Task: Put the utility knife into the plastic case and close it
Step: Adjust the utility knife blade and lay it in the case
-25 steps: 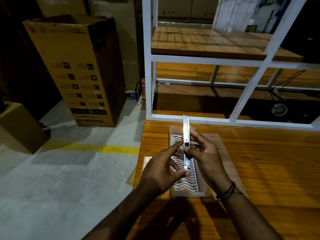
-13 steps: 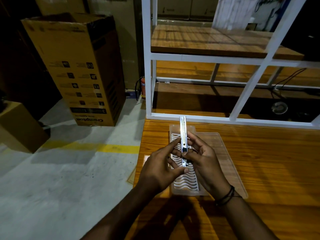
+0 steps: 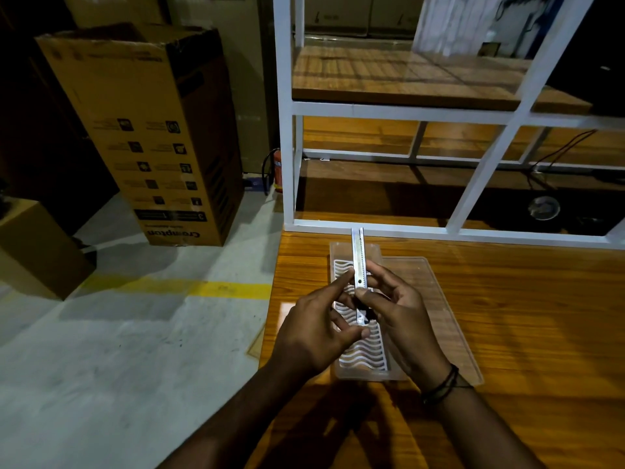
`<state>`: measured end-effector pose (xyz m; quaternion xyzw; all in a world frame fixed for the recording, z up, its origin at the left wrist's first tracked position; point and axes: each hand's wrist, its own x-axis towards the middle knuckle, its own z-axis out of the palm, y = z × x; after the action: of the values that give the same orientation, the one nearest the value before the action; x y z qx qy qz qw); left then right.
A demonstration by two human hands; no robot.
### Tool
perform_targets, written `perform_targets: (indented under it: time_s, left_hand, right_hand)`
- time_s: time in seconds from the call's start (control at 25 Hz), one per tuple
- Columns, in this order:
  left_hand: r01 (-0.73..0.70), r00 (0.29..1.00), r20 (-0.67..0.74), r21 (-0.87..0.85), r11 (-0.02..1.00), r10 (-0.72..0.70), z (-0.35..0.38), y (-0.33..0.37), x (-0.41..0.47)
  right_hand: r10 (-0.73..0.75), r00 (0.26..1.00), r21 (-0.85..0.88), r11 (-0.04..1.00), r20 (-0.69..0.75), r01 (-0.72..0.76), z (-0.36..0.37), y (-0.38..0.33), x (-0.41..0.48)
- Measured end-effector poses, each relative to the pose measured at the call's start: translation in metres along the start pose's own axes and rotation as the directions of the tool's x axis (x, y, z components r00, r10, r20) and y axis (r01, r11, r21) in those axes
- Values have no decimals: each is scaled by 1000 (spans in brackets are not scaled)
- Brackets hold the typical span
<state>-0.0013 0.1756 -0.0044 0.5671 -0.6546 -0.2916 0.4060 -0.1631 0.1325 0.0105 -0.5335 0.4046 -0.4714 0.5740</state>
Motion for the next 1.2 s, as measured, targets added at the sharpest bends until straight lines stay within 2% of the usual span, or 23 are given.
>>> perform_targets:
  time_s: [0.12, 0.24, 0.32, 0.44, 0.52, 0.64, 0.76, 0.96, 1.2]
  left_hand:
    - [19, 999, 33, 50, 999, -21, 0, -2, 1]
    - [47, 996, 64, 235, 971, -63, 0, -10, 4]
    - [100, 989, 72, 306, 947, -128, -1, -16, 5]
    - [205, 968, 80, 297, 933, -238, 1, -21, 7]
    - [248, 955, 90, 273, 929, -282, 1, -22, 8]
    - [269, 944, 107, 300, 915, -313, 0, -23, 11]
    - [273, 940, 111, 322, 907, -322, 0, -21, 10]
    - [277, 942, 98, 312, 909, -321, 3, -25, 9]
    - [279, 943, 88, 320, 905, -321, 5, -31, 9]
  right_hand:
    - [-7, 995, -100, 995, -99, -3, 0, 4, 3]
    - [7, 982, -213, 976, -188, -48, -3, 11, 6]
    - [15, 980, -347, 934, -197, -84, -7, 16, 7]
    - [10, 985, -572, 813, -170, -107, -8, 22, 6]
    - [-17, 993, -664, 745, -113, -63, -4, 23, 5]
    - [-25, 1000, -811, 585, -11, 6, 4, 25, 12]
    - [33, 999, -845, 533, -19, -33, 13, 28, 18]
    - [150, 987, -835, 534, -61, -132, 19, 38, 24]
    - [173, 983, -886, 442, -67, -138, 21, 42, 25]
